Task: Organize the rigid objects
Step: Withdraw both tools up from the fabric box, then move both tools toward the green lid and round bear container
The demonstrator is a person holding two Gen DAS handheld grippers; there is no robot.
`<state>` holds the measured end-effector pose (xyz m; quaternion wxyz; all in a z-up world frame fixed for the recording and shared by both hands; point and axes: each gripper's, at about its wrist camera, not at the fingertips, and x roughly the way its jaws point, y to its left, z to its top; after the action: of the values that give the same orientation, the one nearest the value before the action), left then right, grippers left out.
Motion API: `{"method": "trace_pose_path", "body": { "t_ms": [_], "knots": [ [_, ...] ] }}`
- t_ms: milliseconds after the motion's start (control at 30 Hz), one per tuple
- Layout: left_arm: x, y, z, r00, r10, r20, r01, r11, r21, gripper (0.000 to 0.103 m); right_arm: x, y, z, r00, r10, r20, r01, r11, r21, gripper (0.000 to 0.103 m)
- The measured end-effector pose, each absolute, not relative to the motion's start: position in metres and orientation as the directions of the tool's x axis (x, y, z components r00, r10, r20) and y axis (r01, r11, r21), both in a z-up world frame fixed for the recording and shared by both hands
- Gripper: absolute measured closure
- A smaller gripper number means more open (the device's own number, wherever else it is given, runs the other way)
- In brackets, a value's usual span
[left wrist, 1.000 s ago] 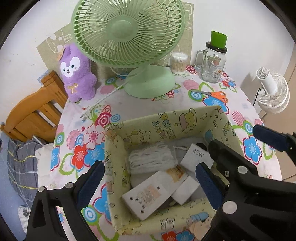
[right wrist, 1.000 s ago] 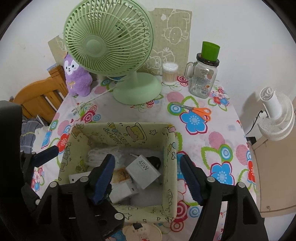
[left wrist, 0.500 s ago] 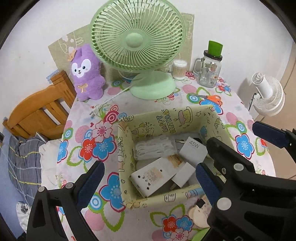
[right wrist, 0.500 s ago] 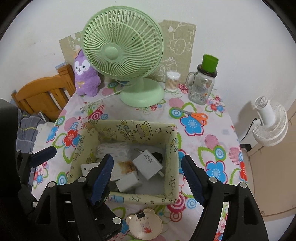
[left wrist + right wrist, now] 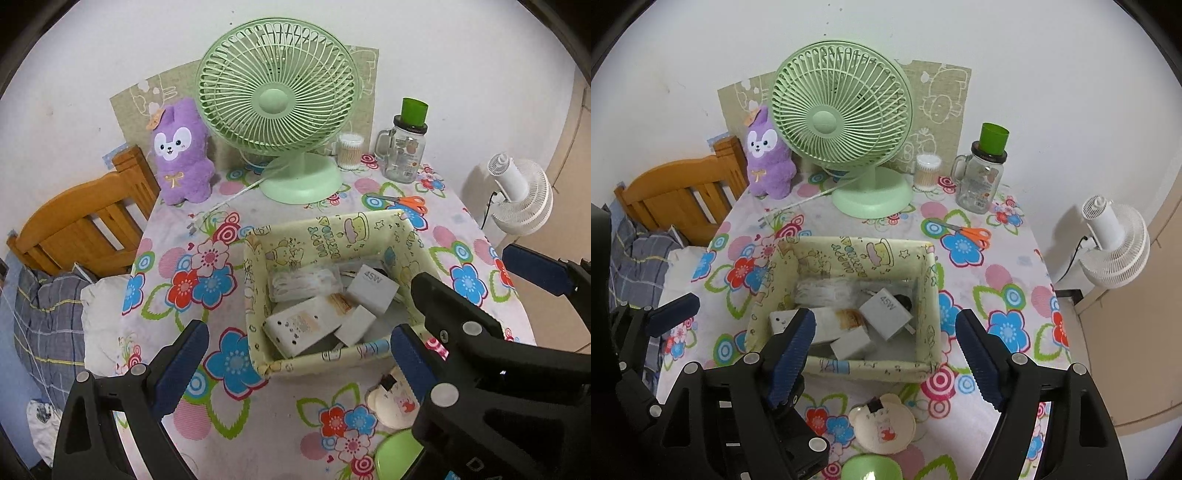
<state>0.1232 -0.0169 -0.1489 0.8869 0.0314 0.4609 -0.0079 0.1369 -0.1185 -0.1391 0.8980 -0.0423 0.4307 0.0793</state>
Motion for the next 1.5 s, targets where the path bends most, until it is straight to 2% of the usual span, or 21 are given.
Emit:
{"method": "trace_pose_path", "body": {
  "t_ms": [633,867,1500],
  "knots": [
    [0.072,-0.023,-0.132,0.606,-0.066,-0.793,0.127,0.992,0.015,0.003,0.074,-0.129,-0.122,0.660,0.035,-0.750,-0.082,0.996,-0.027,0.022],
    [0.056,-0.030,-0.130,0.603,-0.086,-0.793,0.143,0.990,0.002,0.003,0.056,-0.144,-0.123,0.661,0.051,-0.748,-0.078,0.997,-0.002,0.022],
    [0.035,-0.064,-0.193,0.543,-0.009,-0.840,-0.051,0.998,-0.043,0.002,0.052,-0.196,-0.183,0.642,0.150,-0.752,-0.218,0.976,0.008,0.022]
  ]
}}
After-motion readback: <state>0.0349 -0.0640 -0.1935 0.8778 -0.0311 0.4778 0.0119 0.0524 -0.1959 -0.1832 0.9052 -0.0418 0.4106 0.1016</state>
